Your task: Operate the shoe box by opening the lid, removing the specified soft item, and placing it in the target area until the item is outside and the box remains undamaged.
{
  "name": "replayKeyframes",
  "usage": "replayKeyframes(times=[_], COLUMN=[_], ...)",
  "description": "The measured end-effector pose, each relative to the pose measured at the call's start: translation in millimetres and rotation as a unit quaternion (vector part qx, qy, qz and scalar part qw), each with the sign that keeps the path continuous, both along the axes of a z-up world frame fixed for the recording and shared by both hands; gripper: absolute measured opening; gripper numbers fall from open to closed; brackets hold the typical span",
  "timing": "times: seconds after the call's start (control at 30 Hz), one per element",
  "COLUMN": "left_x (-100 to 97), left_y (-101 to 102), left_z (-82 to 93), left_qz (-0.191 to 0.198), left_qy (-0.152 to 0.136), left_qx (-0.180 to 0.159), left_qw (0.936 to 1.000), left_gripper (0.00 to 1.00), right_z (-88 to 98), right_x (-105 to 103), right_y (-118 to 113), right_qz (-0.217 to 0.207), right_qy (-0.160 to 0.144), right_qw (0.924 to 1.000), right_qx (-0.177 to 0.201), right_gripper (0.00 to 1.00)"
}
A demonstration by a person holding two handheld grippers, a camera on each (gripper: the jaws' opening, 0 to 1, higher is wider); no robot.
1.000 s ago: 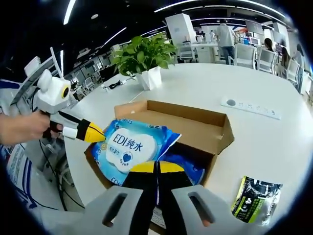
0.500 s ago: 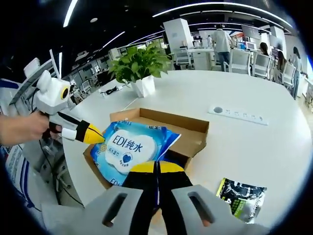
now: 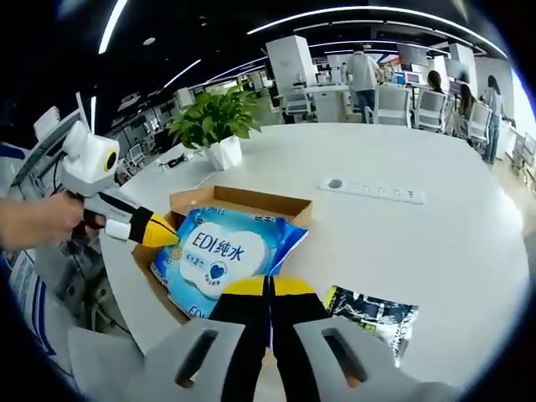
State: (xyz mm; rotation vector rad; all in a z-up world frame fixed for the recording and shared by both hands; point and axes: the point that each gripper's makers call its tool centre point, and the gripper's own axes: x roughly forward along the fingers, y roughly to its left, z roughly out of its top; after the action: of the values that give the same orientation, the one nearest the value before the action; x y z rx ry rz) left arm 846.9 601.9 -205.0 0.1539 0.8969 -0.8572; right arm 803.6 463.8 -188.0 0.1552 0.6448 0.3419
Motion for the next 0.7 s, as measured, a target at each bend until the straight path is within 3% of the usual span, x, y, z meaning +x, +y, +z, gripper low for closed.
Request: replayKeyframes(times=[0.7], left_x=[-21.2], left_y=[-106], left_z=[-10.2], left_qz=[-0.041], left_qy=[0.012], left_qx=[0.005], left_qw=[0.9991], left_gripper=[0.0], right_z=[-10.0], right_x=[-27], right_y=[-102], right_qz=[-0.045], right_qy=[0.008], right_qw=[0.9989], right_qx=[0.006], right_gripper=[0.0])
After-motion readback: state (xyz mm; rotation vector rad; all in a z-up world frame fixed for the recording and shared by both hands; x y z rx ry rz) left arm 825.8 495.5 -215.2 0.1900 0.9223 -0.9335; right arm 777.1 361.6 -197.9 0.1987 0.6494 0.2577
